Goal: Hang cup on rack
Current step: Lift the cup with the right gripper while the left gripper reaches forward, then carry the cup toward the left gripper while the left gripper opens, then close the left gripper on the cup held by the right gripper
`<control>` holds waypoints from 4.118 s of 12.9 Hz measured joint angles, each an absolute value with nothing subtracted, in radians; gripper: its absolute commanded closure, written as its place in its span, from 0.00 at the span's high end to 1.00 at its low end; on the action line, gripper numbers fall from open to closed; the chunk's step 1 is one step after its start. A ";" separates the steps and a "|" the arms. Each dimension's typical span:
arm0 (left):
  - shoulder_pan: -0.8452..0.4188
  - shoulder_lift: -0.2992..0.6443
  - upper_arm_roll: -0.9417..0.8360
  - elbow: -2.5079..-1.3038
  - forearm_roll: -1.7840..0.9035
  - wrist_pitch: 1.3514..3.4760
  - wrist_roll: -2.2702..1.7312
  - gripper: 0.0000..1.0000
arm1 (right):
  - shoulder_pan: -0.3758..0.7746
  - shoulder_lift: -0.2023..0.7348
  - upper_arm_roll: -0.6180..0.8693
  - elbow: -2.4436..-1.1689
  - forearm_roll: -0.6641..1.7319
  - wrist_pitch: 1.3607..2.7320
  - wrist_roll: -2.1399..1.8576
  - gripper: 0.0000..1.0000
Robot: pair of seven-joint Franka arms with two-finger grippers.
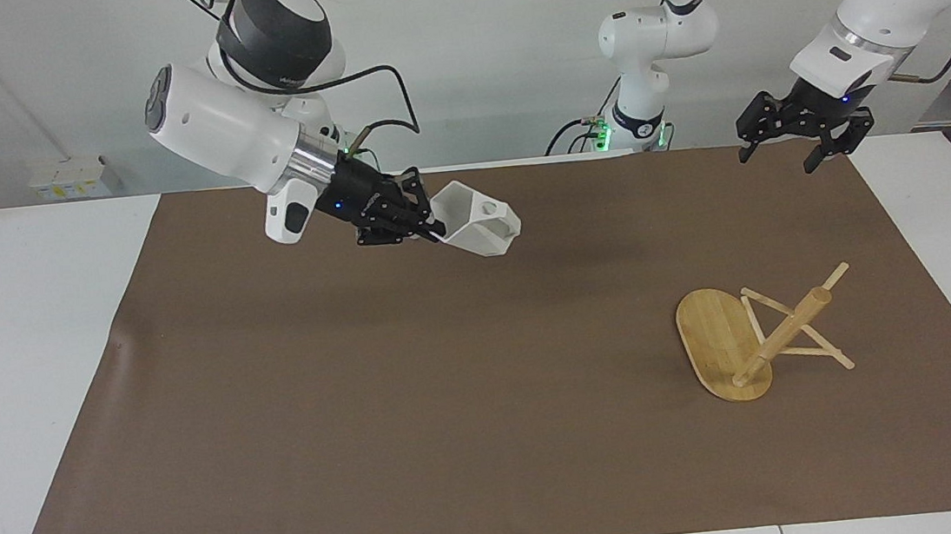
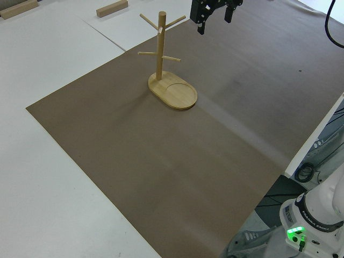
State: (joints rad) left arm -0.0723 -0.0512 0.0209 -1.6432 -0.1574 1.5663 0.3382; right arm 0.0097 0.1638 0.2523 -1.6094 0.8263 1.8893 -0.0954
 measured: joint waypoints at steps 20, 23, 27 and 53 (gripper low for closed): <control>-0.180 -0.204 0.011 -1.977 -0.675 1.801 1.247 1.00 | 0.011 0.170 0.482 -1.610 1.039 2.161 0.077 0.00; -0.166 -0.204 0.032 -1.977 -0.711 1.799 1.317 1.00 | 0.017 0.171 0.502 -1.620 1.034 2.160 0.077 0.00; -0.083 -0.204 0.048 -1.978 -0.732 1.783 1.458 1.00 | 0.035 0.172 0.504 -1.629 0.992 2.136 0.077 0.00; -0.139 -0.192 0.029 -2.041 -1.059 1.754 1.584 1.00 | 0.034 0.172 0.519 -1.637 0.963 2.120 0.077 0.00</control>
State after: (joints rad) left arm -0.1389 -0.1918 0.0287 -2.0411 -1.0585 1.7541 1.5843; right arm 0.0342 0.1725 0.5188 -1.6373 0.9625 2.1200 0.0773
